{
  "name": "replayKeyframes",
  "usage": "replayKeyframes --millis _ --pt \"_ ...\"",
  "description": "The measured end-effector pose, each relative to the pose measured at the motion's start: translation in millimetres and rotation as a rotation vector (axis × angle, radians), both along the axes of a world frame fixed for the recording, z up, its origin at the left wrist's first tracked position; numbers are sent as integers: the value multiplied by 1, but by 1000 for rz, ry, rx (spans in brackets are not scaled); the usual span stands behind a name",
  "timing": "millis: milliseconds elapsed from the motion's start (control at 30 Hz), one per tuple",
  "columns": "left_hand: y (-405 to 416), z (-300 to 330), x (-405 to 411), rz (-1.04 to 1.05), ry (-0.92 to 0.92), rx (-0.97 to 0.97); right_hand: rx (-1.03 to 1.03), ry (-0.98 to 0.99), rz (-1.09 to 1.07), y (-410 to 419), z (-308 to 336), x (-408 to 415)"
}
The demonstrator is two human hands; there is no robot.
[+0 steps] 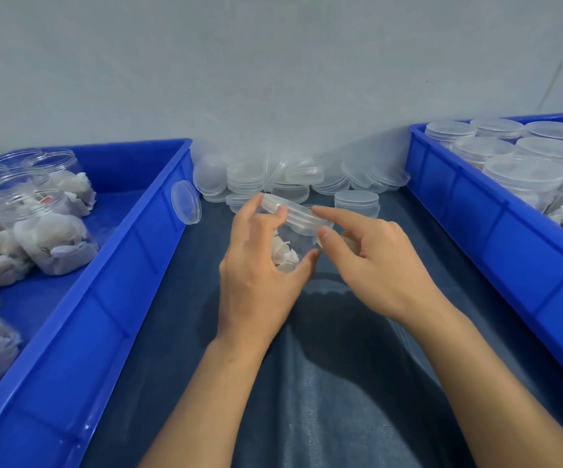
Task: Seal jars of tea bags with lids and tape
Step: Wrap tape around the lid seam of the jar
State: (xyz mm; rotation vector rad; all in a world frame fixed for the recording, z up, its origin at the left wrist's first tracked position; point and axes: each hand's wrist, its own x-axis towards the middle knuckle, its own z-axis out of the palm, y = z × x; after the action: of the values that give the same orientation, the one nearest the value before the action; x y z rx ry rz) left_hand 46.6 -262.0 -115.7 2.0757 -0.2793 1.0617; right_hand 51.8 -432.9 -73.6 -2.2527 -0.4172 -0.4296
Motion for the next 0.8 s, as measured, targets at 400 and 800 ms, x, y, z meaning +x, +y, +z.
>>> replayKeyframes --millis 400,800 --pt "-2 8 -2 -17 114 -338 -176 -160 -78 -1 2 -2" --pt "-4 14 -3 -154 217 -523 -165 -153 -143 -13 1 4"
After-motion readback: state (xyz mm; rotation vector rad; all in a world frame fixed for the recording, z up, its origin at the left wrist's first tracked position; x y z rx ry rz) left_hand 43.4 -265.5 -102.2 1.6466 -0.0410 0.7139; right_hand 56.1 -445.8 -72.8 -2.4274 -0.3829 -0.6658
